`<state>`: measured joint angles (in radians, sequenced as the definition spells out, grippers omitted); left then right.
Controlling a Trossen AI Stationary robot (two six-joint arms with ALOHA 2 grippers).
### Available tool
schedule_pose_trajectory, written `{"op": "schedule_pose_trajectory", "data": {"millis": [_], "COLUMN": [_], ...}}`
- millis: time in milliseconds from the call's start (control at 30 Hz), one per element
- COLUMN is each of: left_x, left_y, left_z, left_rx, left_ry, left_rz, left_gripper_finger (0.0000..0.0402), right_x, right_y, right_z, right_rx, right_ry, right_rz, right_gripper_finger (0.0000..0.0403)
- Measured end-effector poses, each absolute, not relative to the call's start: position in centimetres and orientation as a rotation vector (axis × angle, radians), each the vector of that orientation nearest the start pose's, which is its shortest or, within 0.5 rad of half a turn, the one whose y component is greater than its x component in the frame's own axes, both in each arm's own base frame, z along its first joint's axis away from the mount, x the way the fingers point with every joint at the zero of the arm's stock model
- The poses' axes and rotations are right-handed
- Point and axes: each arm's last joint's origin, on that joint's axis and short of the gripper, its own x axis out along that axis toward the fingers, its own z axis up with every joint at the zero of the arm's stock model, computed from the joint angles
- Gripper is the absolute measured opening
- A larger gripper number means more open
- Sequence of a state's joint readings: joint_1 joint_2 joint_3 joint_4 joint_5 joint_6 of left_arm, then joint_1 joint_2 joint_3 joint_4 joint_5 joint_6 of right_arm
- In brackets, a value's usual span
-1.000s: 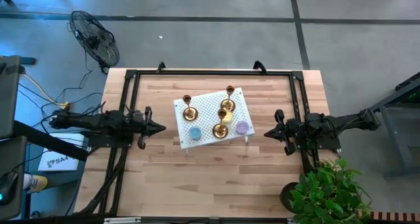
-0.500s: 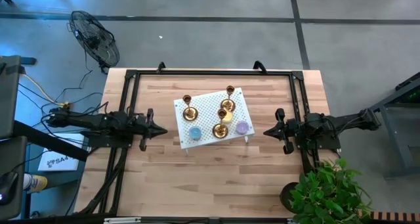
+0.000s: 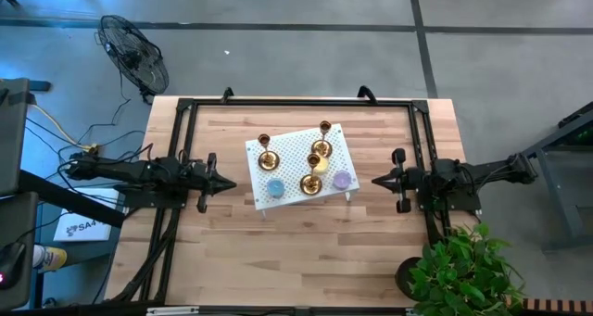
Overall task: Pick & Place candle stick holders
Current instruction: Return to Home Position
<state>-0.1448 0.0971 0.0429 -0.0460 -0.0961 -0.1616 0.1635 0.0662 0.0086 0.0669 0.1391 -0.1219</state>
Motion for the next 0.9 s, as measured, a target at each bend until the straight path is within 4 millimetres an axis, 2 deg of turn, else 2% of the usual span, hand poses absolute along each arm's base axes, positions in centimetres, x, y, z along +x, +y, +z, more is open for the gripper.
{"op": "schedule_pose_trajectory", "data": {"millis": [167,900], "left_x": [10.06,10.06], "left_y": [-1.18,-1.18], "left_z": [16.6,16.58], "left_rx": [-0.149,-0.15], "left_ry": [0.103,0.104], "left_rz": [-0.04,-0.04], "left_gripper_finger": [0.0,0.0], "right_x": [10.03,10.03], "right_y": [1.26,1.27], "right_z": [16.79,16.81], "right_rx": [-0.077,-0.077], "right_ry": [-0.013,-0.015], "right_rz": [0.028,0.03], "right_gripper_finger": [0.0,0.0]}}
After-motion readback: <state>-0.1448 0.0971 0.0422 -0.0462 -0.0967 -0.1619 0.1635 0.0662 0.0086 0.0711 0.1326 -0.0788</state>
